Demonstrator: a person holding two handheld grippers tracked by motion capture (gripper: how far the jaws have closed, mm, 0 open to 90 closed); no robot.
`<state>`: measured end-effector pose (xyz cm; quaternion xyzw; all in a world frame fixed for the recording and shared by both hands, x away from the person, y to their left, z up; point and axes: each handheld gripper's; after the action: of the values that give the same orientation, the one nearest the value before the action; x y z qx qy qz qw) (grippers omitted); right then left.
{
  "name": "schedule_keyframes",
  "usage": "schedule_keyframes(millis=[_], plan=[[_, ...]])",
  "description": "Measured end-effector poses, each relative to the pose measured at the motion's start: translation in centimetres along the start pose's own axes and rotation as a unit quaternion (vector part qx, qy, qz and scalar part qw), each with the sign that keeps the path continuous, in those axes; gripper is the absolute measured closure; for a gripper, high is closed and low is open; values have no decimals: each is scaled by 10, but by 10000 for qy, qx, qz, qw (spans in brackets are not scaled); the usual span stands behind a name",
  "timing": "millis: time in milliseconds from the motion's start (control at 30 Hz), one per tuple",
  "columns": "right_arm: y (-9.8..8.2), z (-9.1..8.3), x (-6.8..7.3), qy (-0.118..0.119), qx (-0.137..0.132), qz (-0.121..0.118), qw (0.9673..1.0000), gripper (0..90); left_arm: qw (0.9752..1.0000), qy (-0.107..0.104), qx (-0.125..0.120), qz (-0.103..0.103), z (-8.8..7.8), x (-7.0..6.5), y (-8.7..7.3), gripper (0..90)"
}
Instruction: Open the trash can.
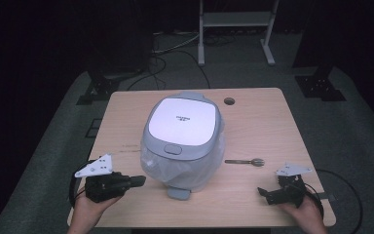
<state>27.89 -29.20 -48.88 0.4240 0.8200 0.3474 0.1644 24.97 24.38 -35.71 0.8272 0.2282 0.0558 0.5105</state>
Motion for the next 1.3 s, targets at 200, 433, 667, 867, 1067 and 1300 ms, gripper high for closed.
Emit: schedule_keyframes(millis=[200, 433, 667, 867, 1067, 1300], plan=[[0, 0, 0, 0, 0, -1, 10000, 0, 9999, -57, -74, 98, -2, -5, 9, 899], [0, 0, 0, 0, 0, -1, 10000, 0, 9996, -122, -169, 185, -3, -8, 22, 899], [0, 0, 0, 0, 0, -1, 10000, 0, 9992, -182, -247, 262, -3, -10, 33, 899], [0, 0, 0, 0, 0, -1, 10000, 0, 9988, -226, -299, 323, -3, -11, 43, 899], [0, 0, 0, 0, 0, -1, 10000, 0, 9983, -292, -343, 356, -3, -12, 54, 899], [0, 0, 0, 0, 3, -2, 10000, 0, 9978, -297, -427, 420, -4, -13, 68, 899]])
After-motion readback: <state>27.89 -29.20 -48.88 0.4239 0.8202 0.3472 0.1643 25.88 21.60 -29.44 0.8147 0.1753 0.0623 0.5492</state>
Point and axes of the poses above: each handheld gripper's, and its own axes: z roughly forward along the jaws, y roughly out of its top, x roughly to its left, and after that the axes turned 1 degree about y, right-handed
